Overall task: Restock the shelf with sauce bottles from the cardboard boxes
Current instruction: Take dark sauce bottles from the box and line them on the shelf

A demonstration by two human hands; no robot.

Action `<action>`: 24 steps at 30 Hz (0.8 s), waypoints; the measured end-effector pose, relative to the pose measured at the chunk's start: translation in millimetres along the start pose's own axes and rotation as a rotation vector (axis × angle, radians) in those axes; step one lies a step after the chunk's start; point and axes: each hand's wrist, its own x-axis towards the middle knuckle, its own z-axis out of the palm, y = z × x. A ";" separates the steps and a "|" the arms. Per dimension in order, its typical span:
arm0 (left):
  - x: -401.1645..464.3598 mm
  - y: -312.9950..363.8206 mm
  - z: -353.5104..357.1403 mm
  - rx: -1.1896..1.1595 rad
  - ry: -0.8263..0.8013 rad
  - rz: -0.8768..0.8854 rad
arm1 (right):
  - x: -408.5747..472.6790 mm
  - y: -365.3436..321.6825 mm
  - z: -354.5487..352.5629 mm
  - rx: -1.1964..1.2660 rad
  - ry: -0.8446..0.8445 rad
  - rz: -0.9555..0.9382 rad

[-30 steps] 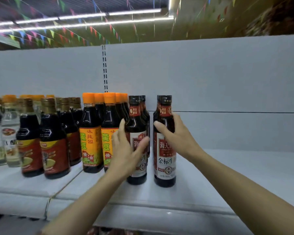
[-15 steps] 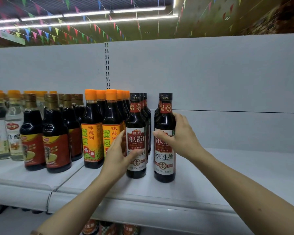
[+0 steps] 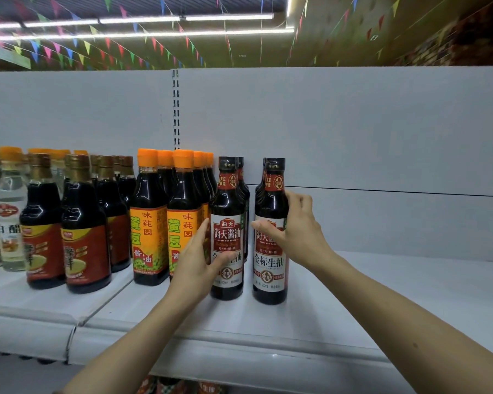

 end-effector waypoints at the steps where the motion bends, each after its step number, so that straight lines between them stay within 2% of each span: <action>1: -0.2 -0.2 0.4 -0.012 -0.002 0.000 | -0.4 -0.3 -0.3 0.006 -0.006 0.002; 7: -4.7 2.5 2.3 -0.069 0.020 -0.020 | -2.4 -3.3 -1.4 0.069 -0.029 0.016; 19: -16.7 23.9 -2.3 0.004 0.023 -0.115 | -17.0 -17.3 -9.0 0.122 -0.071 0.072; 24: -39.5 28.7 -16.6 0.034 0.068 -0.083 | -53.5 -33.9 -10.4 0.149 -0.109 -0.050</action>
